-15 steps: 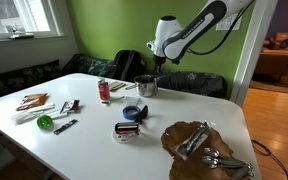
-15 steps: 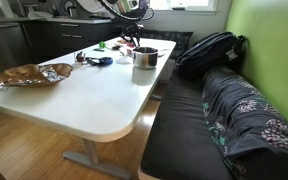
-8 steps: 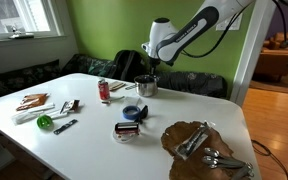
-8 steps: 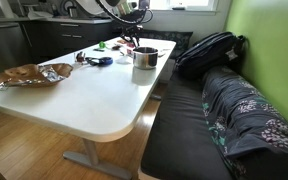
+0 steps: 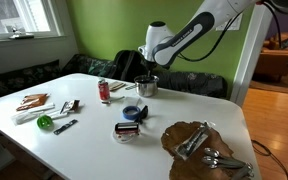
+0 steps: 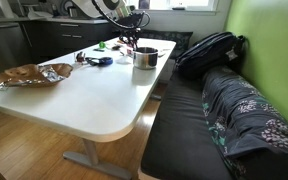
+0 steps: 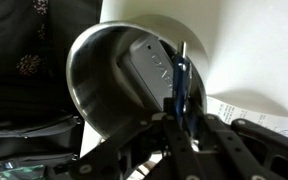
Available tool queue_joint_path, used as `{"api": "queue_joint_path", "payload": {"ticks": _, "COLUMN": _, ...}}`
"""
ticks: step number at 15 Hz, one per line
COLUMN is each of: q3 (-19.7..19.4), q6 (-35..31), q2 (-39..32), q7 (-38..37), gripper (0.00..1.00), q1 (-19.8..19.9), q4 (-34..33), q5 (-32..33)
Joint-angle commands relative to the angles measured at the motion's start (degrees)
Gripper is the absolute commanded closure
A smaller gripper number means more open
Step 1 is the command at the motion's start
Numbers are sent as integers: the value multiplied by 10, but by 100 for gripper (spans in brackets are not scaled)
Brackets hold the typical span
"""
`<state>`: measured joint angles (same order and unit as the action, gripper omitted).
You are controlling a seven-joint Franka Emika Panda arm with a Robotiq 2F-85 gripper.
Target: Pick up the pen on the right side of the masking tape and put it in the pot
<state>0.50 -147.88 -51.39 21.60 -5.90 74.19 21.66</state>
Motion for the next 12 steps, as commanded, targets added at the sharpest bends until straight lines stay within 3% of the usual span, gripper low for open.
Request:
{"api": "queue_joint_path", "payload": {"ticks": 1, "q3": -7, "q6": 17, "q2": -22, "q7": -12, "gripper": 96, "q1": -8, "q4": -29, "q5": -6}}
{"api": "queue_joint_path", "payload": {"ticks": 5, "q3": -6, "q6": 21, "q2": -28, "q7": -13, "gripper": 96, "q1": -7, "q4": -36, "q5": -8}}
{"api": "queue_joint_path", "payload": {"ticks": 6, "q3": -5, "q6": 23, "q2": -29, "q7": -13, "gripper": 58, "q1": -7, "q4": -38, "q5": -9}}
{"api": "queue_joint_path", "payload": {"ticks": 8, "q3": -5, "q6": 29, "q2": -29, "q7": -12, "gripper": 50, "q1": -8, "q4": -40, "q5": -9}}
{"api": "queue_joint_path", "payload": {"ticks": 12, "q3": 0, "q6": 30, "q2": -20, "q7": -12, "gripper": 20, "q1": -4, "q4": -37, "q5": -14}}
